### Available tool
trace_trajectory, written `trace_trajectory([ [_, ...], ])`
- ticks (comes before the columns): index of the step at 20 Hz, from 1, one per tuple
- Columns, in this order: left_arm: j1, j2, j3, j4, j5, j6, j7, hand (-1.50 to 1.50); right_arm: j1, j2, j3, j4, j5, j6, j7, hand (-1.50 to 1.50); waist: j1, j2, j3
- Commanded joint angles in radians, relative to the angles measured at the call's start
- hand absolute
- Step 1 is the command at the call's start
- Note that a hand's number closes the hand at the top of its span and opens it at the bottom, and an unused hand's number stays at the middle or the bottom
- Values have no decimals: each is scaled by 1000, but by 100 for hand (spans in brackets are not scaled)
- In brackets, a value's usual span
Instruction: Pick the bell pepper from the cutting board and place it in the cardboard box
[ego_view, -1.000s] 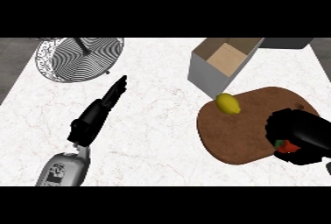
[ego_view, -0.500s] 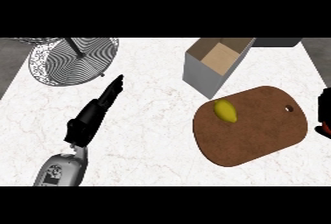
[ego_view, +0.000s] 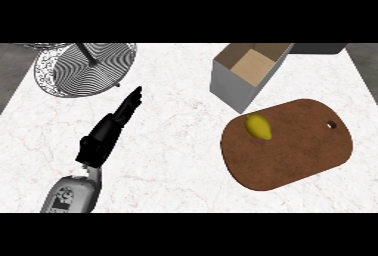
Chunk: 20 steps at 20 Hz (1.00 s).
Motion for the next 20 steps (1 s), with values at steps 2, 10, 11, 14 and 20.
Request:
trace_trajectory([
  [2, -12, -14, -13, 15, -28, 15, -14, 0, -158, -14, -4, 76, -58, 194, 7, 150, 4, 1, 0],
  [10, 9, -23, -18, 7, -17, -4, -21, 0, -367, 121, 97, 194, -8, 186, 153, 150, 15, 2, 0],
  [11, 4, -13, -10, -12, -11, -13, 9, 0, -371, 105, 86, 192, -11, 215, 152, 150, 7, 0, 0],
  [14, -20, 2, 27, 19, 8, -23, 4, 0, -430, 148, 103, 226, -11, 241, 196, 150, 5, 1, 0],
  [20, -76, -25, 17, 82, -16, -10, -20, 0, -600, 290, 129, 442, 109, 135, 216, 150, 15, 7, 0],
])
